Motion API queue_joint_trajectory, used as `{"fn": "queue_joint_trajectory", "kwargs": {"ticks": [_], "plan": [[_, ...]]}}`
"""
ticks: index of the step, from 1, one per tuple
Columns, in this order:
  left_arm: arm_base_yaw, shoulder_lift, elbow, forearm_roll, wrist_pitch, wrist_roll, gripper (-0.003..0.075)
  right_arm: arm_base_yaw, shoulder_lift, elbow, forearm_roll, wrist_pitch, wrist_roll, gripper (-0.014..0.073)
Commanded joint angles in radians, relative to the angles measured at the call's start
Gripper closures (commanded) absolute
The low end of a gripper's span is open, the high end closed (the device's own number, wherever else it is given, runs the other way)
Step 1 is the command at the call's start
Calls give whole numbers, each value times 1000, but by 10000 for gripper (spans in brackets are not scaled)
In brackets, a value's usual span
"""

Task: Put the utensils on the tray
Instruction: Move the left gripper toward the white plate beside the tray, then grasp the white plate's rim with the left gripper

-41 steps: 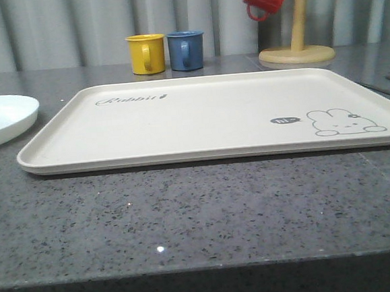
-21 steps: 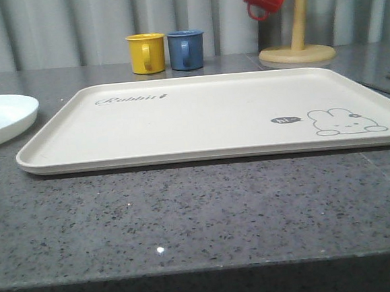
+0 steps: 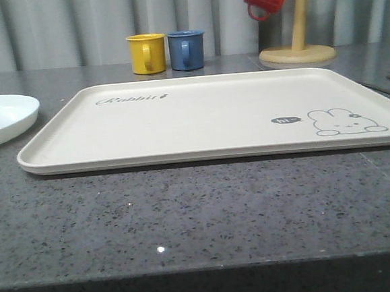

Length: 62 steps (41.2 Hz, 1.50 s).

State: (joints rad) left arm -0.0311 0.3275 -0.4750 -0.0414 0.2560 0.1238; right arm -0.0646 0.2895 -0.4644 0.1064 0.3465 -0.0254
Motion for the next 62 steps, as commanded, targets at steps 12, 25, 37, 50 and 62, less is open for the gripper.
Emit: {"fn": "queue_joint_trajectory", "kwargs": {"ticks": [12,25,37,50,62], "plan": [[3,77,-60,-9,-83,-8,715,-6,98,-58,3,-98,-9,653],[3,77,-60,-9,-76,-8,33,-6,98,-58,-9,-101,-9,34],[3,79,-60,-9,-76,-8,85,-6,98,-58,-9,-102,-9,-15],[-46,294,-216,-39,91,54,102,-6,98,-58,-9,-102,-9,-15],[-252,654,-478,23,423,91,102,-6,98,-58,-9,-102,-9,-15]]}}
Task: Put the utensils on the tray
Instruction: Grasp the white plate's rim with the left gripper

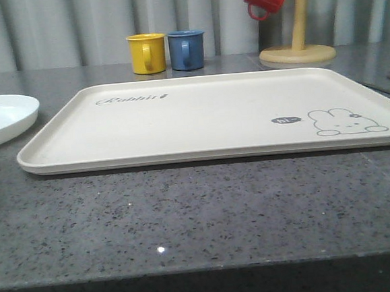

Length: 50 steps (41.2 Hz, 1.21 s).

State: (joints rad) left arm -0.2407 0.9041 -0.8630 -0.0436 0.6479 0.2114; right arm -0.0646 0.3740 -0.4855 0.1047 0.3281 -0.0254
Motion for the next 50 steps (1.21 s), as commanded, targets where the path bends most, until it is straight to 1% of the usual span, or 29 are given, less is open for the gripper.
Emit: {"fn": "queue_joint_trajectory", "kwargs": {"ticks": [1,6,8,12,16,19,29,34,41,48,50], "plan": [[-53,106,-110,33,67,4,102,-6,13,-37,-7,-83,-9,-15],[-86,270,-224,49,204,4,106,-6,13,-37,-7,-83,-9,-15],[-89,329,-261,49,245,6,129,-6,13,-37,-7,-83,-9,-15],[-91,441,-326,51,312,15,222,-6,13,-37,-7,-83,-9,-15],[-91,514,-362,65,340,14,321,-6,13,-37,-7,-83,-9,-15],[-91,554,-377,73,342,14,355,-6,13,-37,-7,-83,-9,-15],[-89,640,-377,107,339,14,356,-6,13,-37,-7,-83,-9,-15],[-89,652,-377,109,339,14,357,-6,13,-37,-7,-83,-9,-15],[-89,659,-377,109,341,14,424,-6,13,-37,-7,-83,-9,-15],[-89,672,-377,109,343,14,429,-6,13,-37,-7,-83,-9,-15],[-89,672,-377,109,343,14,449,-6,13,-37,-7,-83,-9,-15]]}}
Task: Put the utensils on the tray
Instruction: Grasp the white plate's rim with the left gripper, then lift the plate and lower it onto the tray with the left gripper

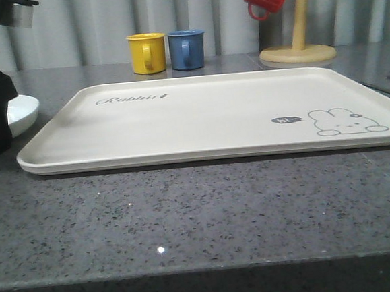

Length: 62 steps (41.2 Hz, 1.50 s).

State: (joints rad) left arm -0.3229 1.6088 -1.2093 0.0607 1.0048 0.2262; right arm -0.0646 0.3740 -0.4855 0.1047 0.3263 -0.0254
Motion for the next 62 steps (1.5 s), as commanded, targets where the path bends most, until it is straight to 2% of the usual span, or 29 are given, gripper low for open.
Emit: {"fn": "queue_joint_trajectory", "kwargs": {"ticks": [1,9,11,21,34,43,51,55,62], "plan": [[-6,-32,-30,5,-12,0,465,-6,13,-37,-7,-82,-9,-15],[-6,-32,-30,5,-10,0,701,-6,13,-37,-7,-82,-9,-15],[-6,-32,-30,9,-10,0,737,-6,13,-37,-7,-82,-9,-15],[-12,-60,-53,28,9,0,739,-6,13,-37,-7,-82,-9,-15],[-183,-88,-318,194,127,-24,739,-6,13,-37,-7,-82,-9,-15],[-336,-48,-459,186,127,-28,739,-6,13,-37,-7,-82,-9,-15],[-476,29,-485,181,129,-29,739,-6,13,-37,-7,-82,-9,-15],[-510,70,-485,161,129,-29,739,-6,13,-37,-7,-82,-9,-15],[-513,132,-485,58,127,-29,739,-6,13,-37,-7,-82,-9,-15]]}}
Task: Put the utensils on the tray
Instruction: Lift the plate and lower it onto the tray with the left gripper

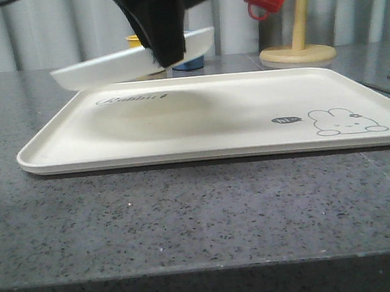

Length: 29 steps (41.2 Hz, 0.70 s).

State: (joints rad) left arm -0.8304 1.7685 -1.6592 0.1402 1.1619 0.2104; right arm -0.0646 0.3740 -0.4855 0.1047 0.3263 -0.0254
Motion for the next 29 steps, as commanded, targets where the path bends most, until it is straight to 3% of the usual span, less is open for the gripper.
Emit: {"fn": "queue_joint_trajectory", "kwargs": {"ticks": [1,20,25,29], "plan": [[-6,-20,-35,-22,-26,-14,739,-6,13,-37,-7,-82,-9,-15],[-4,72,-35,-3,8,-14,729,-6,13,-37,-7,-82,-9,-15],[-4,73,-35,-5,11,-14,633,-6,13,-37,-7,-82,-9,-15],[-4,73,-35,-5,17,-14,486,-6,13,-37,-7,-82,-9,-15]]}}
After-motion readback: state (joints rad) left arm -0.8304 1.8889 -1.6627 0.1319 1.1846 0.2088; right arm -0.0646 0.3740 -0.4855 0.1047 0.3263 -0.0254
